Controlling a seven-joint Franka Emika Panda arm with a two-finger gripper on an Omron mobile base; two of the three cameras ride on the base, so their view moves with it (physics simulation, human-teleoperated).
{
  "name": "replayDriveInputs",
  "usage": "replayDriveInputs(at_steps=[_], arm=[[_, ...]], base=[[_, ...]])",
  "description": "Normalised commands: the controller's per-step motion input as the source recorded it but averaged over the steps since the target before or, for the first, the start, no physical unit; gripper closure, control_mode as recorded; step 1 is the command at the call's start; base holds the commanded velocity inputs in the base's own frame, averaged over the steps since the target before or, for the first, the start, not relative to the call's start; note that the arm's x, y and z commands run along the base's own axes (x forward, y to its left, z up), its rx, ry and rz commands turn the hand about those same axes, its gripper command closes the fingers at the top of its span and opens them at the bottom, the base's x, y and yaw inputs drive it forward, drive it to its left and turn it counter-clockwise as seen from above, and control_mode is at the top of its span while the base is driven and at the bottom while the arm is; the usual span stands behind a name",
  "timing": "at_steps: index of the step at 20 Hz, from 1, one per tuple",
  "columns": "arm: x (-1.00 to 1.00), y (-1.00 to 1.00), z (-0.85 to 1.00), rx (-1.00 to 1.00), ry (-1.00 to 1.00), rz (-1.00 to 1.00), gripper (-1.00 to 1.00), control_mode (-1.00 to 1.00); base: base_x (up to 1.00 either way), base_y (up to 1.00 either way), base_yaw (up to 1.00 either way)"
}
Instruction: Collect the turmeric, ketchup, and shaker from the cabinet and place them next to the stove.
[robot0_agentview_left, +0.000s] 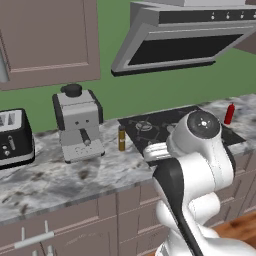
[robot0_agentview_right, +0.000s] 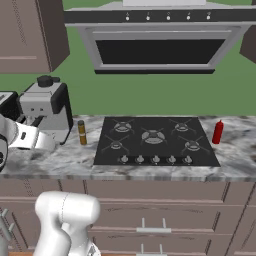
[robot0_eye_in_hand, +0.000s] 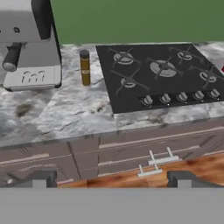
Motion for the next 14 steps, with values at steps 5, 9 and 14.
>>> replayDriveInputs(at_steps=[5,9,14], arm=[[-0.25,-0.02,-0.22,-0.07,0.04,0.00,-1.00,-1.00],[-0.01,-0.04,-0.11,-0.01,0.01,0.00,-1.00,-1.00],[-0.56,-0.25,-0.11,0.01,-0.10,0.11,-1.00,-1.00]], base=[[0.00,0.00,0.00],[0.00,0.00,0.00],[0.00,0.00,0.00]])
